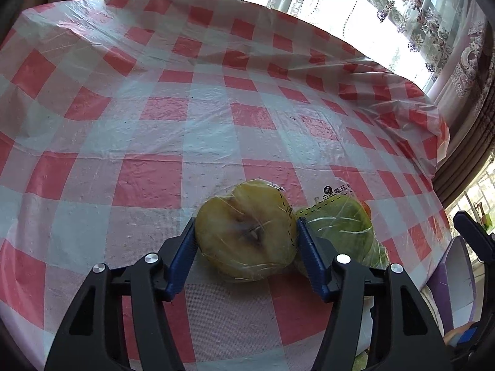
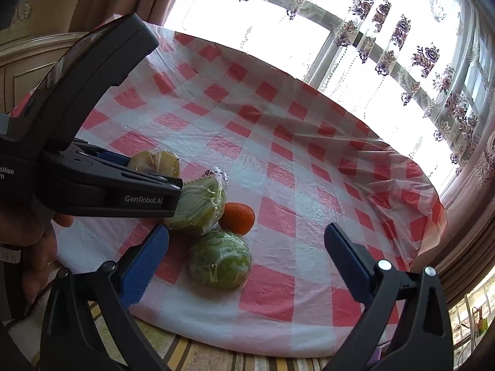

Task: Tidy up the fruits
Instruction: 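Grasp the wrapped pear half with the left tool while the right tool grasps the wrapped cabbage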

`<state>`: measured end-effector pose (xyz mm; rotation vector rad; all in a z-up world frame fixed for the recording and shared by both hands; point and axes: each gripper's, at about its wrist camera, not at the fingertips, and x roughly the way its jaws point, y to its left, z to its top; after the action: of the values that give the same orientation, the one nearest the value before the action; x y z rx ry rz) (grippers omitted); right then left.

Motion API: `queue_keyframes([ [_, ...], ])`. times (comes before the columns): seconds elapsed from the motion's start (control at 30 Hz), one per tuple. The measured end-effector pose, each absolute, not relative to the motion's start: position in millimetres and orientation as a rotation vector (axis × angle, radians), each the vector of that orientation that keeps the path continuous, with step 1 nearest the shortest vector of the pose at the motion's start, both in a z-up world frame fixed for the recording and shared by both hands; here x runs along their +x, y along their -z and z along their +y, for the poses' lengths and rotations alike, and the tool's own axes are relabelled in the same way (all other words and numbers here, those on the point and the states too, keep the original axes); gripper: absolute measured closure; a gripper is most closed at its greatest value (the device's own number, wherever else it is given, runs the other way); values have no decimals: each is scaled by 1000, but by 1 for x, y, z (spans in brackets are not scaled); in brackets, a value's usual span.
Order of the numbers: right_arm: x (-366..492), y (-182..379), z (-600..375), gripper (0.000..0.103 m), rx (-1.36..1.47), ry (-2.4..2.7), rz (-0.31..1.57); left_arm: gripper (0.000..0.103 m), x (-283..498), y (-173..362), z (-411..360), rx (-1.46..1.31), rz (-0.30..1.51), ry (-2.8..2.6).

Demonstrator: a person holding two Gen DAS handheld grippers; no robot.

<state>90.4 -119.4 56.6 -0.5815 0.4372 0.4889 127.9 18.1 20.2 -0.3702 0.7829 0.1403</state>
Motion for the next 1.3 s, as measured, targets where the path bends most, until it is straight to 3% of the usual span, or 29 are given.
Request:
queue_keyframes([
  [0.27,90,-53,-109,2,-631,-495,428,43,117,-23,39,-462,733,-191],
  [0.63,80,-26,-62,3,-916,-520,343,43,94,-28,76,-565,632,-320],
  [0.93,105,-14,-47,23,-963,-552,413,43,93,-26,83,-586,625,-321],
  [1.07,109,-14,-44,23,-960,-556,414,43,93,-24,83,-592,625,-322],
  [1.1,110,-13,-44,25,-957,-563,416,43,93,-24,83,-592,625,-322],
  [1.13,111,-13,-44,35,-954,-576,426,43,93,-23,83,-592,626,-322],
  [1.3,116,-16,-46,39,-914,-601,448,43,93,-23,83,-591,624,-323],
])
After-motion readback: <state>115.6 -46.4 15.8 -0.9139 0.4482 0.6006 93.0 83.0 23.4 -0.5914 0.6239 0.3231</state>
